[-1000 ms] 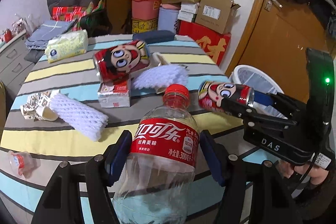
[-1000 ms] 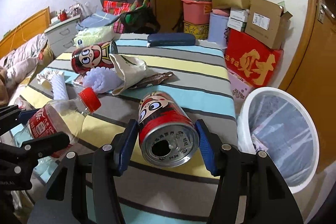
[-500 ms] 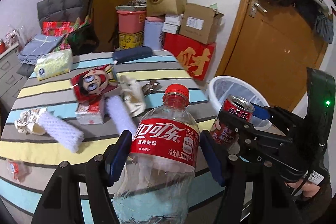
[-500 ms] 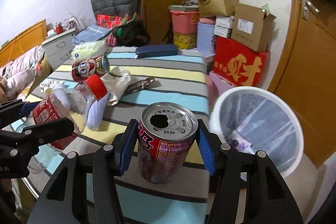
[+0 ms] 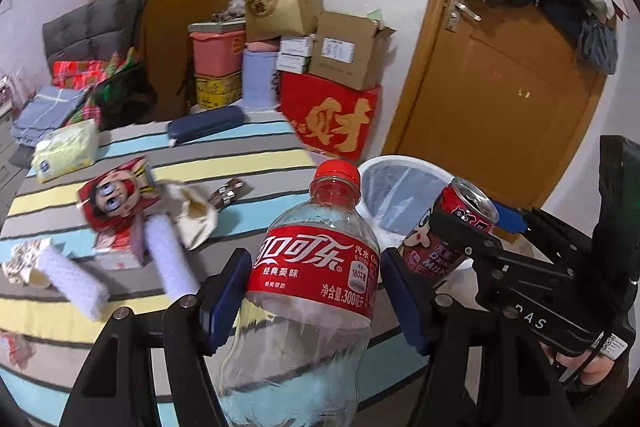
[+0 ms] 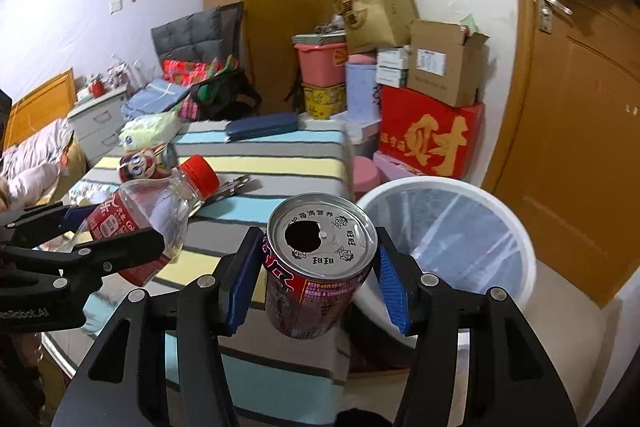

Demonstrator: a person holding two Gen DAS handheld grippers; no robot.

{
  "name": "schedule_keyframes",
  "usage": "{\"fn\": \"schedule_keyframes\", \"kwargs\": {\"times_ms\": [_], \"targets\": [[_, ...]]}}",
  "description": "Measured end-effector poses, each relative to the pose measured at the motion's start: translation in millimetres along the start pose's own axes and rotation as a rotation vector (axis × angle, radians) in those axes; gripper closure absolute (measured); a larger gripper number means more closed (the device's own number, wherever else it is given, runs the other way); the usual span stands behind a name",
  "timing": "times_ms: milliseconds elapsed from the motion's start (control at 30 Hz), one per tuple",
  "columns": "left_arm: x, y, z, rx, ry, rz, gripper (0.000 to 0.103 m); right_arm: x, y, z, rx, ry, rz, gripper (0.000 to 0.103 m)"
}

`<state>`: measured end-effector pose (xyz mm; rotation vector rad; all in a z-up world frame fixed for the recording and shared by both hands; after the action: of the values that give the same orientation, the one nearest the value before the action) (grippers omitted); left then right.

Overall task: Collect trash
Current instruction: 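Lift the can and bottle and carry both toward the wastebasket, then open both grippers over the wastebasket to drop the can and bottle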

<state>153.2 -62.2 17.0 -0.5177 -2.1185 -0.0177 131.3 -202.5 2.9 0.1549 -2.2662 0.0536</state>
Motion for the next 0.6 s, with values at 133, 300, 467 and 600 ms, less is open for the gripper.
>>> {"fn": "schedule_keyframes", "kwargs": {"times_ms": [133, 300, 467, 600], "targets": [[-9, -19, -14, -0.031, 0.004, 0.016, 0.036, 7, -19, -2, -0.028, -0.016, 0.026, 0.047], [-19, -42, -31, -0.065, 0.001, 0.045, 0.036, 9, -45, -5, -0.073, -0.02, 0.051, 0.047], [-45, -67, -50, -0.096, 0.029, 0.072, 0.036, 2, -74, -5, -0.134, -0.002, 0.061, 0.047], [-64, -85, -60, -0.117, 0.055, 0.112, 0.036, -10, -96, -2, -0.181, 0.037, 0.086, 0.047]]}}
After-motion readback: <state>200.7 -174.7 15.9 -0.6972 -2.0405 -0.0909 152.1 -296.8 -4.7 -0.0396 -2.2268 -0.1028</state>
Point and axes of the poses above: each gripper's, at about its wrist camera, not at the fingertips, and x roughly against the way its jaws point, y to its left, z to its underside, the point moved 5 cm from there along -x, roughly the way its jaws point, and after that the axes turned 14 degrees about y, right-handed, at the moved point
